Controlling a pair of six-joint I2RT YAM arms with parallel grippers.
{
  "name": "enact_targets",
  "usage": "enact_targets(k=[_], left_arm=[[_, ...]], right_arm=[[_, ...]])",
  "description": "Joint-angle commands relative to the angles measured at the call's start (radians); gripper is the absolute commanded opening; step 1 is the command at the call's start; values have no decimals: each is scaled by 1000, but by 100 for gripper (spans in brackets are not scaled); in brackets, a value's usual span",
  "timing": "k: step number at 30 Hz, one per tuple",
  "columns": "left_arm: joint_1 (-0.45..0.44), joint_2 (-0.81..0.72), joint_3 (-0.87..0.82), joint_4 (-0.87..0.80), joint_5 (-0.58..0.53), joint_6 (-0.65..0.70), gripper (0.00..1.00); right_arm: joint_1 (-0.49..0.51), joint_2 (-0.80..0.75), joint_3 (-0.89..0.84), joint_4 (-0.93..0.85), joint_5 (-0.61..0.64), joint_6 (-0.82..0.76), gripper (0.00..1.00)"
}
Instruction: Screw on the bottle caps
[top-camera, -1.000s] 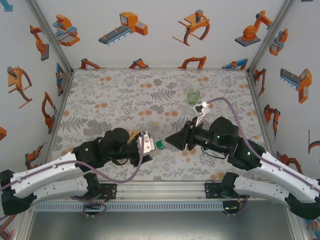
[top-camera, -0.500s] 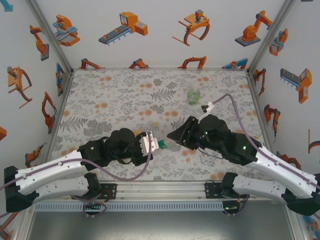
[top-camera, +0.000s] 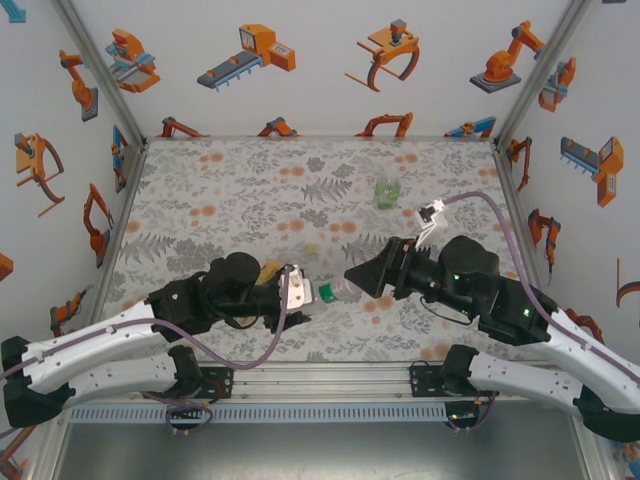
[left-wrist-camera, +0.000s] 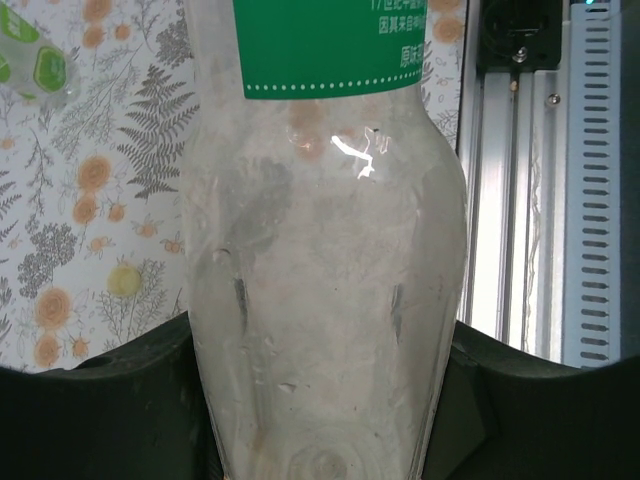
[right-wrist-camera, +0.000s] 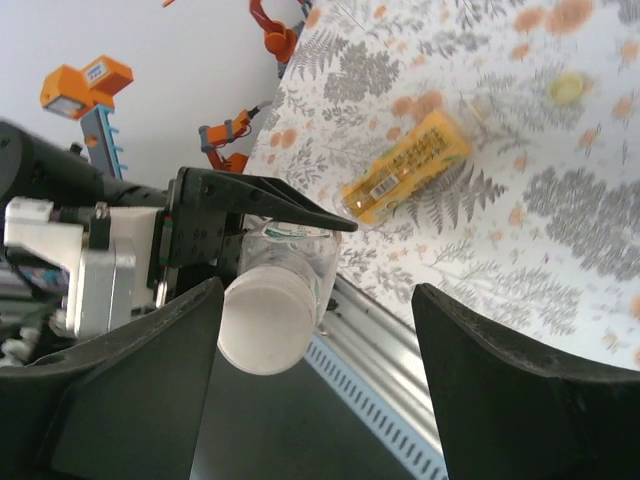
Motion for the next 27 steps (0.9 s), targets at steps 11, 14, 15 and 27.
enact_targets(k=[11, 14, 15, 27], left_arm=[[1, -14, 62, -86, 166, 7, 13], [1, -9, 60, -101, 160, 3, 13], [1, -5, 62, -104, 154, 0, 13], [1, 11, 82, -134, 152, -6, 13]], right_arm=[[3, 19, 117, -53, -475, -926, 69], [3, 54, 145, -97, -580, -1066, 69], [2, 72, 159, -117, -602, -1088, 69], [3, 151, 162, -103, -629, -1100, 52]])
